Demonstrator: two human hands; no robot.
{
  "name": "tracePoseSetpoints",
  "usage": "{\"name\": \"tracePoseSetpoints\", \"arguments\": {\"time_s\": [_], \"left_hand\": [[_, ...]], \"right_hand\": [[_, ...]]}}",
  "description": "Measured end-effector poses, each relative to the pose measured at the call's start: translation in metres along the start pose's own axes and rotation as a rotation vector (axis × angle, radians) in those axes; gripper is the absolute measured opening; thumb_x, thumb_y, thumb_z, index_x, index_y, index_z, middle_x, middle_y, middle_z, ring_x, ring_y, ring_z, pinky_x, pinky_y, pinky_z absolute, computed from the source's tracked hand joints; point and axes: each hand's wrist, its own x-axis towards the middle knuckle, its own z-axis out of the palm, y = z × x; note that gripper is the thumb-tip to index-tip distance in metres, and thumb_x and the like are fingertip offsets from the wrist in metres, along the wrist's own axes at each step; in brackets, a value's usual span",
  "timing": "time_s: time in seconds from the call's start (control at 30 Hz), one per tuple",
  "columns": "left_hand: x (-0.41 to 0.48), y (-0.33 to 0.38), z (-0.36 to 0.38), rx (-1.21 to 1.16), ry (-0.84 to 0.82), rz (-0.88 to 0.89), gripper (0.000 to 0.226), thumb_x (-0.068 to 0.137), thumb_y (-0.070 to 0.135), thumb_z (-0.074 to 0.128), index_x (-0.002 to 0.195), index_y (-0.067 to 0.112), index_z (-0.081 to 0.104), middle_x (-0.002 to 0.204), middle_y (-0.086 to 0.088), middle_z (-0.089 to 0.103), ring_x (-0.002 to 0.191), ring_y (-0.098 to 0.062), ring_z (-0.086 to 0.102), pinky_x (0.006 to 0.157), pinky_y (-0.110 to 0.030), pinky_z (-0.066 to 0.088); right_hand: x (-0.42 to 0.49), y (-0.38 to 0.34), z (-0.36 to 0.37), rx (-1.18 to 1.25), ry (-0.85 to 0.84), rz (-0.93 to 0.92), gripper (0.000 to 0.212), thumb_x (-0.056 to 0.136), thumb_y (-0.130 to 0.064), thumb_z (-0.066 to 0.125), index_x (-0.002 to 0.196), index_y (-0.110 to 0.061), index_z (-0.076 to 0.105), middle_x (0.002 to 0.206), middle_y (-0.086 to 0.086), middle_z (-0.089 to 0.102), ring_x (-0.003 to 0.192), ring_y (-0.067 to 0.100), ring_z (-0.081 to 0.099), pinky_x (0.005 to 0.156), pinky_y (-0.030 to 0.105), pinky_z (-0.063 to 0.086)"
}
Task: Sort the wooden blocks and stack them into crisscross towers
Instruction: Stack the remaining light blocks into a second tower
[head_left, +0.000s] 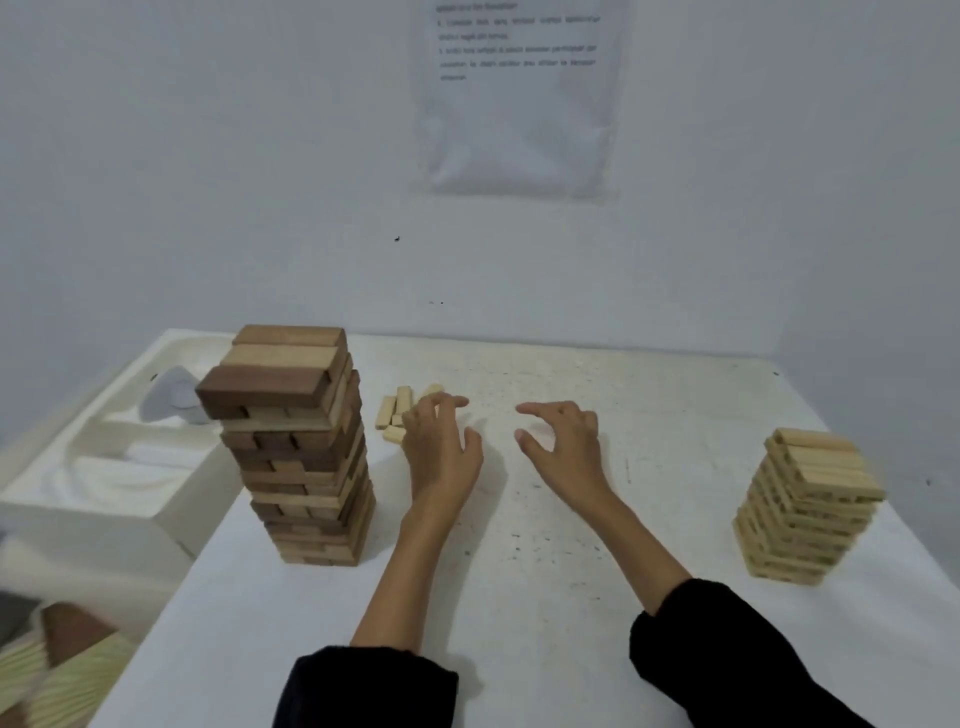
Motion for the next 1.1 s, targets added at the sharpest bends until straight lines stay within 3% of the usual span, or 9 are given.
{"name": "tracePoseSetpoints", "arguments": {"time_s": [0.13,0.37,0.43,0.5,0.57,0.7,0.8,0.93,1.1], "left_hand": [[0.005,-0.019,0.001,0.236,0.028,-0.071,0.043,0.092,0.013,0.048,0.134,0.013,0.044,0.148,-0.006,0.031,0.136,-0.025,0.022,0.110,-0.035,0.019],[0.003,-0.034,0.012,0.321,0.005,-0.132,0.046,0.099,0.022,0.039,0.142,0.009,0.033,0.152,-0.009,0.025,0.143,-0.024,0.017,0.114,-0.042,0.010],[0.004,-0.034,0.014,0.369,0.020,-0.133,0.042,0.098,0.021,0.040,0.136,0.007,0.044,0.146,-0.011,0.037,0.138,-0.026,0.030,0.112,-0.046,0.020],[0.005,-0.037,0.016,0.436,0.103,-0.069,0.035,0.087,0.021,0.049,0.114,0.007,0.065,0.123,-0.011,0.060,0.117,-0.028,0.057,0.095,-0.049,0.044],[0.006,-0.040,0.017,0.503,0.056,-0.074,0.031,0.072,0.021,0.066,0.099,0.009,0.071,0.107,-0.010,0.068,0.100,-0.028,0.066,0.080,-0.050,0.052],[0.004,-0.042,0.020,0.498,0.052,-0.059,0.054,0.054,0.020,0.088,0.103,0.005,0.069,0.108,-0.014,0.067,0.101,-0.030,0.065,0.081,-0.053,0.051],[0.004,-0.043,0.020,0.515,0.066,-0.044,0.056,0.050,0.020,0.089,0.101,0.006,0.070,0.107,-0.013,0.068,0.099,-0.030,0.066,0.078,-0.052,0.052],[0.004,-0.046,0.022,0.527,0.080,-0.036,0.057,0.050,0.023,0.089,0.102,0.007,0.070,0.108,-0.012,0.068,0.100,-0.029,0.066,0.078,-0.051,0.053],[0.004,-0.047,0.023,0.551,0.076,-0.035,0.058,0.052,0.025,0.088,0.104,0.008,0.070,0.110,-0.011,0.068,0.101,-0.027,0.066,0.079,-0.049,0.053]], "right_hand": [[0.009,0.002,0.035,-0.142,-0.092,-0.043,0.040,0.094,-0.030,0.052,0.134,-0.030,0.048,0.127,0.003,0.043,0.120,0.022,0.032,0.093,0.029,0.027],[0.035,-0.006,0.064,-0.410,-0.198,-0.306,0.050,0.091,-0.051,0.023,0.136,-0.043,0.043,0.134,0.002,0.039,0.117,0.021,0.036,0.094,0.035,0.026],[0.039,-0.005,0.067,-0.441,-0.211,-0.335,0.062,0.084,-0.061,0.012,0.135,-0.044,0.044,0.134,0.002,0.040,0.116,0.021,0.036,0.093,0.035,0.026],[0.040,-0.004,0.068,-0.401,-0.179,-0.317,0.068,0.080,-0.064,0.009,0.131,-0.042,0.049,0.130,0.000,0.044,0.114,0.019,0.037,0.091,0.034,0.026],[0.039,-0.004,0.067,-0.369,-0.114,-0.289,0.065,0.081,-0.063,0.017,0.123,-0.036,0.057,0.123,-0.002,0.050,0.111,0.019,0.040,0.088,0.034,0.028],[0.041,-0.002,0.065,-0.302,0.023,-0.233,0.024,0.085,-0.039,0.059,0.102,-0.022,0.063,0.106,-0.005,0.060,0.102,0.019,0.048,0.081,0.032,0.029],[0.045,0.000,0.063,-0.190,0.120,-0.150,0.008,0.083,-0.015,0.065,0.091,-0.014,0.063,0.092,0.000,0.065,0.091,0.024,0.054,0.076,0.034,0.038],[0.056,0.001,0.065,-0.194,0.105,-0.225,0.039,0.081,0.006,0.057,0.116,-0.011,0.059,0.097,0.008,0.064,0.092,0.028,0.052,0.073,0.041,0.047],[0.074,0.000,0.076,-0.403,0.058,-0.393,0.075,0.065,0.017,0.054,0.131,-0.017,0.053,0.090,0.011,0.058,0.077,0.030,0.052,0.059,0.032,0.035]]}}
